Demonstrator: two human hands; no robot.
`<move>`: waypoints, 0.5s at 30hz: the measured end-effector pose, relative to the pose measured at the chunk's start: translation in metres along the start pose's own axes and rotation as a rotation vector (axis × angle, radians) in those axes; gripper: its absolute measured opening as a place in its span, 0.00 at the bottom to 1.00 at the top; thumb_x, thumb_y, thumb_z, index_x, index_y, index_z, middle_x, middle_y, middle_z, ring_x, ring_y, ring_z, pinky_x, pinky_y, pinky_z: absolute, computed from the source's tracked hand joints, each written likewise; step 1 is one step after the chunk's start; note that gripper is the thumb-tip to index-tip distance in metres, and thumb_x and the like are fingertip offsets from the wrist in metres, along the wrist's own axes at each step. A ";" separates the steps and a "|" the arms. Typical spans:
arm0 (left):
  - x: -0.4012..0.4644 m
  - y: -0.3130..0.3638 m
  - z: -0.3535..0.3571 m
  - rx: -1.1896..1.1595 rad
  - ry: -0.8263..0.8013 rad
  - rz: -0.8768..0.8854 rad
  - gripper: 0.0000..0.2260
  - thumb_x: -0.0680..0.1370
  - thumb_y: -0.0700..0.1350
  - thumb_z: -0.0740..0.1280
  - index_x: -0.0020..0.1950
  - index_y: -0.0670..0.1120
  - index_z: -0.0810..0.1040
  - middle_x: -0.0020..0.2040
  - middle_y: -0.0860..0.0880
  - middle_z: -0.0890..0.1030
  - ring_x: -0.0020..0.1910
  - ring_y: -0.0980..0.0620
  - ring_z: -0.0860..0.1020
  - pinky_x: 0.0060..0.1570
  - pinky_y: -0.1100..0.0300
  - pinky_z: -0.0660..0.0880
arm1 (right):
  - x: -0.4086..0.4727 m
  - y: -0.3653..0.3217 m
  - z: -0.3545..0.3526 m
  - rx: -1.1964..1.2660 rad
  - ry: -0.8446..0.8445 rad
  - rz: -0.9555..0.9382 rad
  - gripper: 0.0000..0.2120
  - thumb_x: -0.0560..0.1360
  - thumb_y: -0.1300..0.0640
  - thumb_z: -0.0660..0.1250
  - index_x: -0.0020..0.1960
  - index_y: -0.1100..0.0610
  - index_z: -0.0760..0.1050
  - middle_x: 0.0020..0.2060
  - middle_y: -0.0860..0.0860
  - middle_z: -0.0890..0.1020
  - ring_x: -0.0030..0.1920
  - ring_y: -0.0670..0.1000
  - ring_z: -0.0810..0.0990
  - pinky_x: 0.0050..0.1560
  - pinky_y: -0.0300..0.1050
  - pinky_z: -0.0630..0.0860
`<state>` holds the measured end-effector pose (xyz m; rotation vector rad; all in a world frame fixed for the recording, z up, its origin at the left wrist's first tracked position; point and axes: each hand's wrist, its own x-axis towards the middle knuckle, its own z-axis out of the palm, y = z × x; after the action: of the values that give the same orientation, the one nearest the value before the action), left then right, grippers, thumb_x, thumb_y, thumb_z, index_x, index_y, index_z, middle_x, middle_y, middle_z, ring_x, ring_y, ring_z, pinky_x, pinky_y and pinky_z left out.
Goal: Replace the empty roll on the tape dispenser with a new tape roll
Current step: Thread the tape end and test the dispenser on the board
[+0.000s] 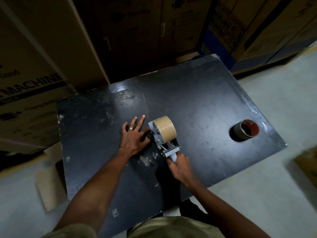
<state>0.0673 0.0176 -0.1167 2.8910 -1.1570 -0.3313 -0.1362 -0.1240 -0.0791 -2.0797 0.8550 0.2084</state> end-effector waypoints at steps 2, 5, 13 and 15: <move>0.000 0.002 -0.001 0.004 -0.013 -0.009 0.23 0.74 0.65 0.52 0.69 0.66 0.66 0.82 0.53 0.44 0.80 0.42 0.48 0.71 0.34 0.51 | -0.005 0.004 -0.001 -0.006 -0.021 0.013 0.16 0.72 0.46 0.66 0.46 0.59 0.77 0.42 0.57 0.84 0.43 0.61 0.83 0.42 0.55 0.80; -0.001 0.003 0.000 -0.008 0.006 -0.020 0.29 0.75 0.63 0.55 0.75 0.72 0.49 0.82 0.53 0.44 0.80 0.43 0.48 0.70 0.32 0.49 | -0.025 0.015 -0.006 -0.029 -0.025 -0.013 0.10 0.75 0.51 0.68 0.45 0.58 0.78 0.40 0.52 0.81 0.43 0.59 0.84 0.40 0.45 0.74; -0.003 0.017 -0.002 -0.054 -0.054 -0.028 0.34 0.75 0.66 0.53 0.76 0.69 0.38 0.81 0.49 0.37 0.80 0.38 0.42 0.69 0.25 0.43 | -0.047 0.032 -0.012 0.002 -0.039 -0.018 0.10 0.75 0.52 0.68 0.49 0.59 0.80 0.44 0.54 0.85 0.48 0.56 0.83 0.45 0.50 0.76; -0.010 0.027 0.000 -0.058 -0.051 -0.013 0.34 0.76 0.67 0.54 0.76 0.70 0.37 0.80 0.47 0.33 0.79 0.36 0.41 0.68 0.23 0.39 | -0.045 0.034 -0.012 0.012 -0.049 -0.002 0.11 0.74 0.49 0.68 0.48 0.57 0.79 0.44 0.52 0.85 0.47 0.55 0.84 0.45 0.48 0.77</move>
<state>0.0420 0.0046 -0.1130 2.8577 -1.1158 -0.4342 -0.1933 -0.1243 -0.0747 -2.0560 0.8220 0.2516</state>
